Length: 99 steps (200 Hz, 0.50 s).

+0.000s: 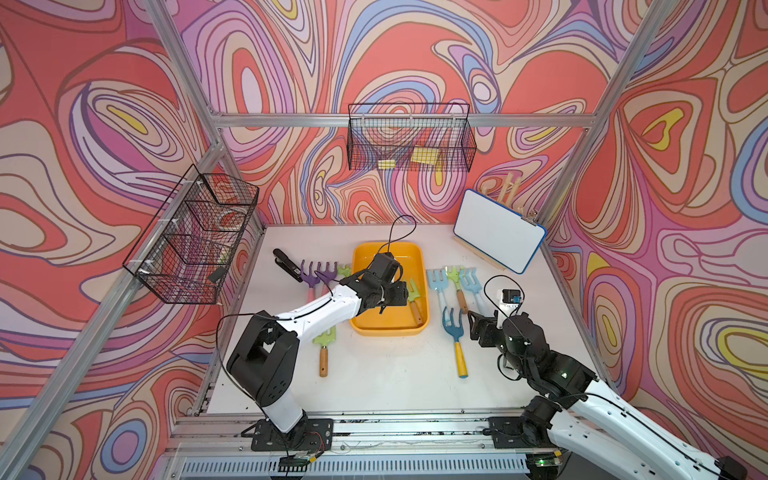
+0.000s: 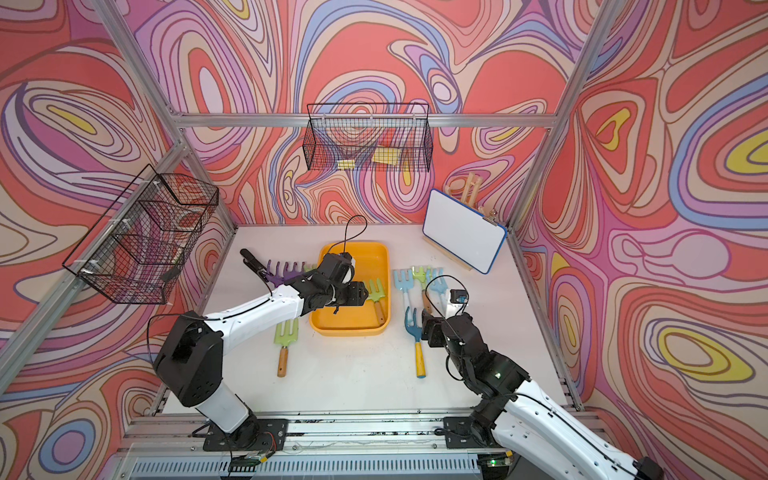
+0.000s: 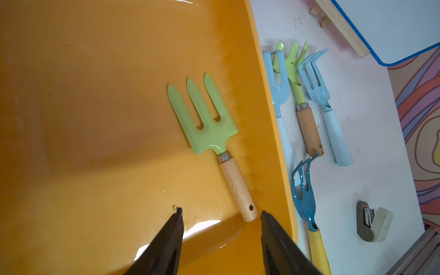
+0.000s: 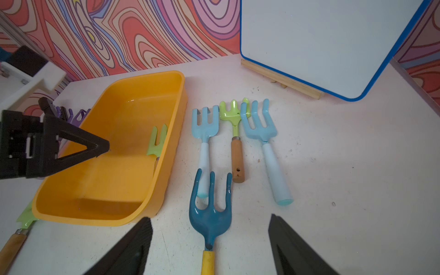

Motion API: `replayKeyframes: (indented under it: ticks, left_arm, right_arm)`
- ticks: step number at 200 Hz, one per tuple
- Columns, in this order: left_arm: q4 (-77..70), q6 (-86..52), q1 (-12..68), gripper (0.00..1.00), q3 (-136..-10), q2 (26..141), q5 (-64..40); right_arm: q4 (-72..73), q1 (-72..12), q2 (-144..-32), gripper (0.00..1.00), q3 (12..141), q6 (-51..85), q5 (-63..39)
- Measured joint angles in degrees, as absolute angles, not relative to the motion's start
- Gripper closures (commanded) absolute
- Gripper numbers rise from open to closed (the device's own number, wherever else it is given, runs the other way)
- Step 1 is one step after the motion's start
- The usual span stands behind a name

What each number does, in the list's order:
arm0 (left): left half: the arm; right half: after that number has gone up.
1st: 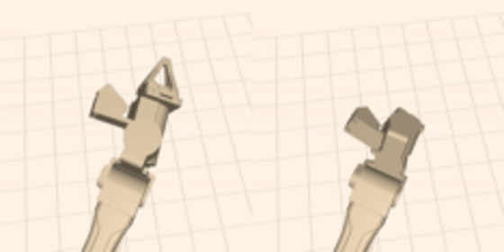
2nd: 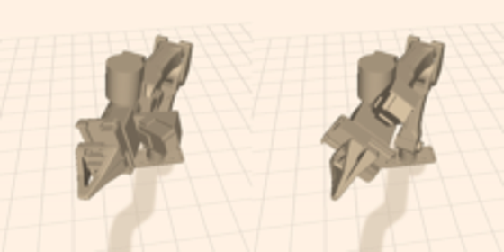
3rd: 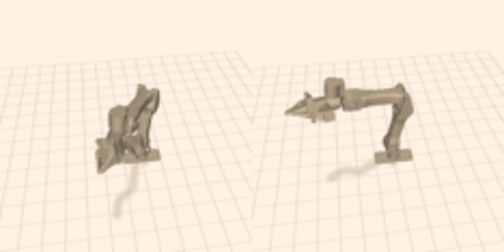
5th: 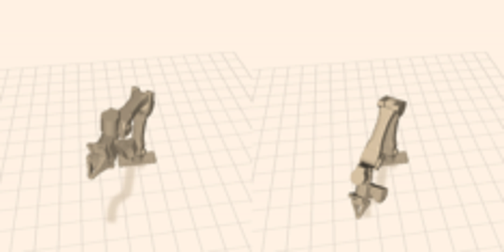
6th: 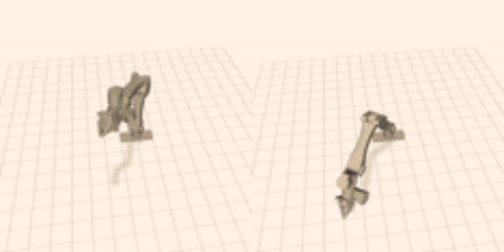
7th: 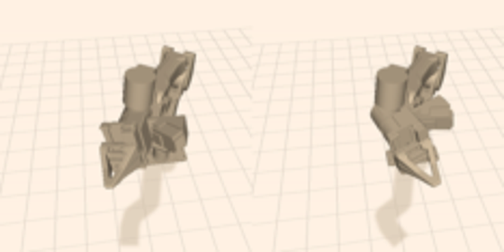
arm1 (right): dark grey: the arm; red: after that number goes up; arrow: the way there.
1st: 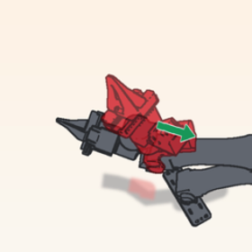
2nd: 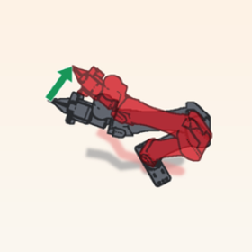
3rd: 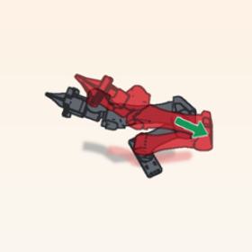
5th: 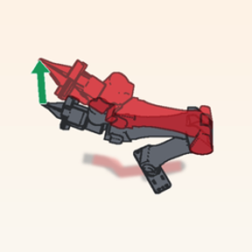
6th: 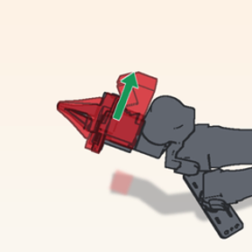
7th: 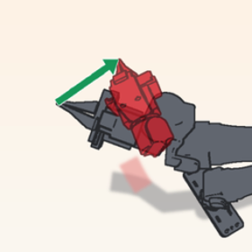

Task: Take the hand rake out of the storage box
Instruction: Adjust the rake in the storage box.

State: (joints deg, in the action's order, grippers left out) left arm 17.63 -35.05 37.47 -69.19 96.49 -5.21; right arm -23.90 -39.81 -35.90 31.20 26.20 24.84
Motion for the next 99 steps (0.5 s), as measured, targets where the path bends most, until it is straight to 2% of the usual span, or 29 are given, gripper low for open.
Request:
replayKeyframes:
  ticks: [99]
  left_arm:
    - [17.9, -37.7, 40.4, 0.48, -72.4, 102.7, -3.7]
  right_arm:
    - [-23.7, -39.8, -33.4, 0.18, 30.8, 26.2, 24.2]
